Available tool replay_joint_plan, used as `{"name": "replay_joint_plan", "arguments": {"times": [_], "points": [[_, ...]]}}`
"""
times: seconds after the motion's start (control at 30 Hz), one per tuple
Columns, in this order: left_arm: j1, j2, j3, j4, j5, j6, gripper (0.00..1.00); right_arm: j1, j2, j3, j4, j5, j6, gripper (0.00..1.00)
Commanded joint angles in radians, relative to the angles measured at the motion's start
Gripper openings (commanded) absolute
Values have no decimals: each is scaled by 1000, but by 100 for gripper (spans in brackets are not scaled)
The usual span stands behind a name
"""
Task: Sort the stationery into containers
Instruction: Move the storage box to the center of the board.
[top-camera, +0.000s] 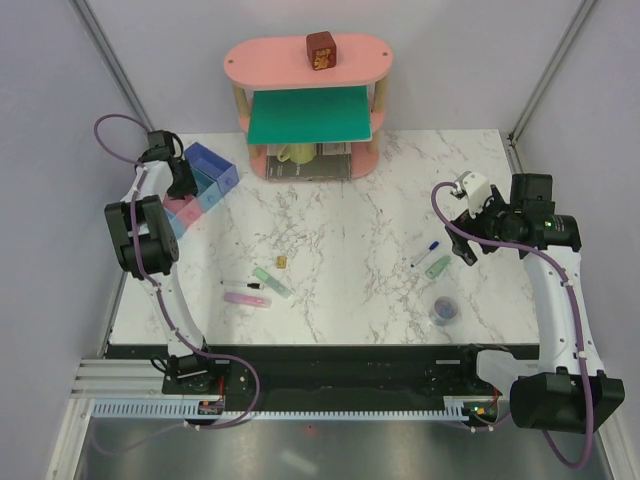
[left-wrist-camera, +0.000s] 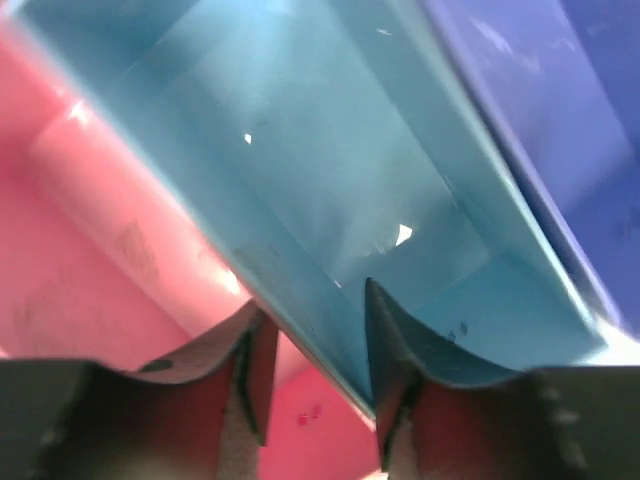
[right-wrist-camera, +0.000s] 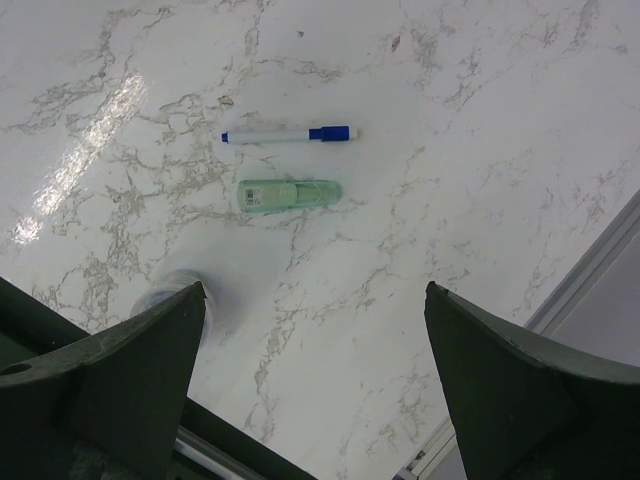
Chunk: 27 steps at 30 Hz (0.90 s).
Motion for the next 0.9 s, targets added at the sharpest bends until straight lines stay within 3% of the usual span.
{"name": "replay_joint_plan", "arguments": {"times": [0.0, 0.37, 0.57, 0.87], "points": [[-8, -40, -86, 24, 67, 77, 41, -2, -4, 8, 17, -3, 4, 98], [-40, -246, -417, 130, 107, 290, 40, -2, -3, 33, 12, -16, 16, 98], [-132, -364, -577, 170, 130, 384, 40, -2, -1, 33, 11, -28, 28, 98], [-324, -412, -588, 179, 135, 427, 40, -2, -18, 17, 12, -33, 33, 98]]}}
